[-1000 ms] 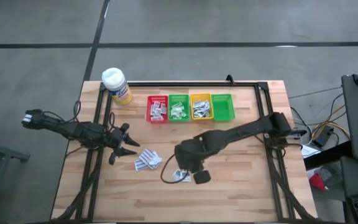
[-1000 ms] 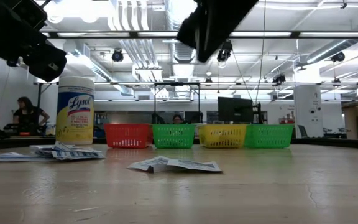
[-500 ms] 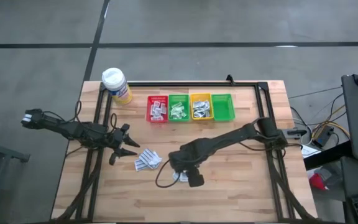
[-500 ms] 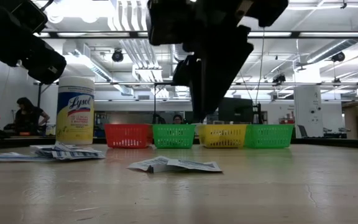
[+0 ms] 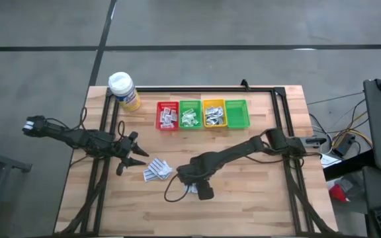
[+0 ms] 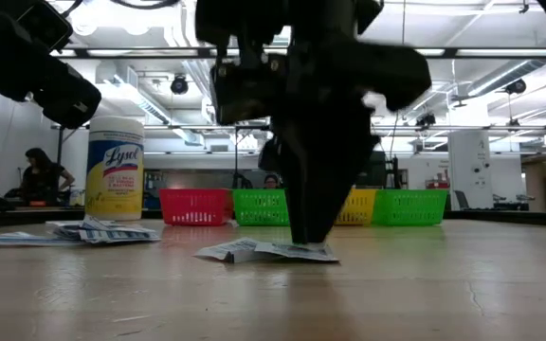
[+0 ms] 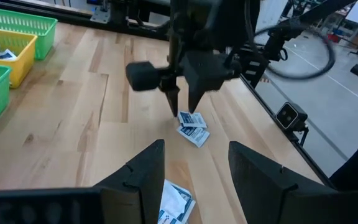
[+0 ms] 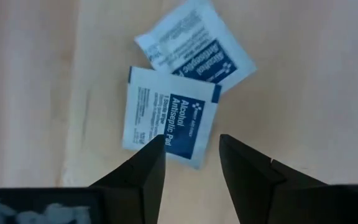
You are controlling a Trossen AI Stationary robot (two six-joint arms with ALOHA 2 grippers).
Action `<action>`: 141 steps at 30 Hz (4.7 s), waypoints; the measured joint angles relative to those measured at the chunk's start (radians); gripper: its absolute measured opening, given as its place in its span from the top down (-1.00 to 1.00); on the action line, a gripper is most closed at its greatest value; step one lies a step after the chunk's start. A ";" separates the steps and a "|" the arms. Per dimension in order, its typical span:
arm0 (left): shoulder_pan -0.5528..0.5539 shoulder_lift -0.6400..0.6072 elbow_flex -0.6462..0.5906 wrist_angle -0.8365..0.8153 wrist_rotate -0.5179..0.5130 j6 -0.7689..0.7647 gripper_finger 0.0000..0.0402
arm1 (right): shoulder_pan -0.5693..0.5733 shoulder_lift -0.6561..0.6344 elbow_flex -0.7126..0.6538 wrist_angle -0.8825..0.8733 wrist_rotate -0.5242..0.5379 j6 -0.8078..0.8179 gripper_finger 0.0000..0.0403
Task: Pick & Place First Aid Supplies
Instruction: Put the alcohol pad into the yellow bin
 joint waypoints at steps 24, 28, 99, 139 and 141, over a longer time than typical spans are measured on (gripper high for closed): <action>0.000 0.000 0.000 -0.010 0.000 0.004 0.14 | 0.016 0.067 0.004 -0.020 0.167 0.028 0.86; 0.000 0.000 0.000 -0.011 0.000 0.004 0.14 | 0.013 0.049 0.002 -0.026 0.137 -0.001 0.95; 0.000 0.000 0.000 -0.011 -0.010 0.009 0.14 | -0.800 -0.181 -0.035 -0.268 0.103 -0.524 0.96; 0.000 0.000 0.000 -0.014 -0.012 0.013 0.14 | -0.365 -0.475 0.008 -0.278 -0.240 -0.546 0.42; 0.000 0.000 0.000 -0.014 -0.012 0.013 0.14 | -0.304 -0.474 0.008 -0.264 -0.230 -0.542 0.44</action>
